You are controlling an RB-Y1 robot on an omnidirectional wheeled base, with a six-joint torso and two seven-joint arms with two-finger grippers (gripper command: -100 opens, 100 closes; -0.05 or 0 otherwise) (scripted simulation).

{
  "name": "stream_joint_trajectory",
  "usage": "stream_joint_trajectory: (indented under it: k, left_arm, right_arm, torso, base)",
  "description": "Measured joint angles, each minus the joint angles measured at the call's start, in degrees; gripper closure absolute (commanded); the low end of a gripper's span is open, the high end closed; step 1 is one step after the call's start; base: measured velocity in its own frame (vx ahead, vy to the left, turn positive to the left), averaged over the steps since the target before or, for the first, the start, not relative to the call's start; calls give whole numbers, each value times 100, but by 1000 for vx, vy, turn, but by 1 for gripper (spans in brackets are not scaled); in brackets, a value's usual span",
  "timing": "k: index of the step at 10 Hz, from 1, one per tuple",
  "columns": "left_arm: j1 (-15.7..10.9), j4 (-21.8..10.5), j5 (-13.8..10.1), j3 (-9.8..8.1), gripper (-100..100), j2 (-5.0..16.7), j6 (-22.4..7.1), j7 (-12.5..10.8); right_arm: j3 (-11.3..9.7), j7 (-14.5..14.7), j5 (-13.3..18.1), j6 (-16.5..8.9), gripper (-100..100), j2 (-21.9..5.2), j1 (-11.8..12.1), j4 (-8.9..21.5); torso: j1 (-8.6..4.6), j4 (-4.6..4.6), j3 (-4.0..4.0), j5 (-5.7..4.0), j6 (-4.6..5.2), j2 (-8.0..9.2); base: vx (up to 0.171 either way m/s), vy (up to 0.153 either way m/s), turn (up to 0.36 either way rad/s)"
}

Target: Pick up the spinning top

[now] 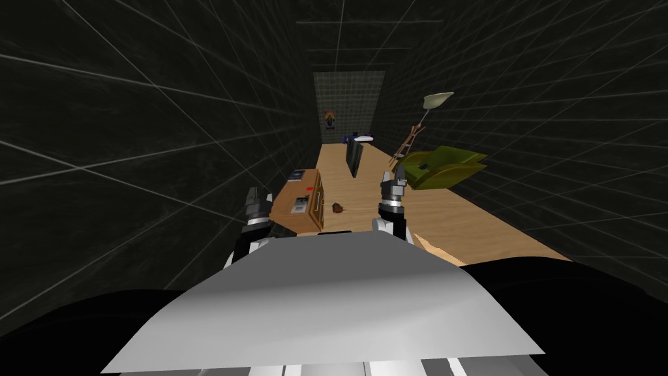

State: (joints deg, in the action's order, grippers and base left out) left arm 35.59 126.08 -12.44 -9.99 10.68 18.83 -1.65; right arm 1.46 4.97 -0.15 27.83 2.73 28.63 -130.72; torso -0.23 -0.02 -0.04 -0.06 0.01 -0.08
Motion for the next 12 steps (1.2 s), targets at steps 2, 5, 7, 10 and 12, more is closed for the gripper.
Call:
stream_joint_trajectory:
  k: [2, 5, 7, 10, 12]
  left_arm:
    - [81, -18, -135, -119, -100, 81, -249, 9]
    - [238, -46, -382, -314, -100, 173, -777, 59]
    - [373, -62, -535, -436, -100, 245, -1068, 36]
    - [541, -152, -767, -605, -100, 343, -1460, 6]
    - [625, -173, -901, -710, -100, 377, -1780, -24]
  right_arm:
    - [0, 0, 0, 0, 0, 0, 0, 0]
    - [0, 0, 0, 0, 0, 0, 0, 0]
    - [0, 0, 0, 0, 0, 0, 0, 0]
    - [0, 0, 0, 0, 0, 0, 1, 0]
    - [0, 0, 0, 0, 0, 0, 1, 0]
  torso:
    - [-1, -1, -4, 0, 1, -6]
    - [-15, -4, -10, -4, 1, -16]
    - [-5, -3, -8, -1, 1, -13]
    - [-2, -5, -14, 0, 0, -24]
    - [-9, -5, -14, -1, 1, -24]
  base:
    - [30, -72, 40]
    - [59, -108, 49]
    - [60, -76, 34]
    - [68, -67, 31]
    - [76, -84, 33]
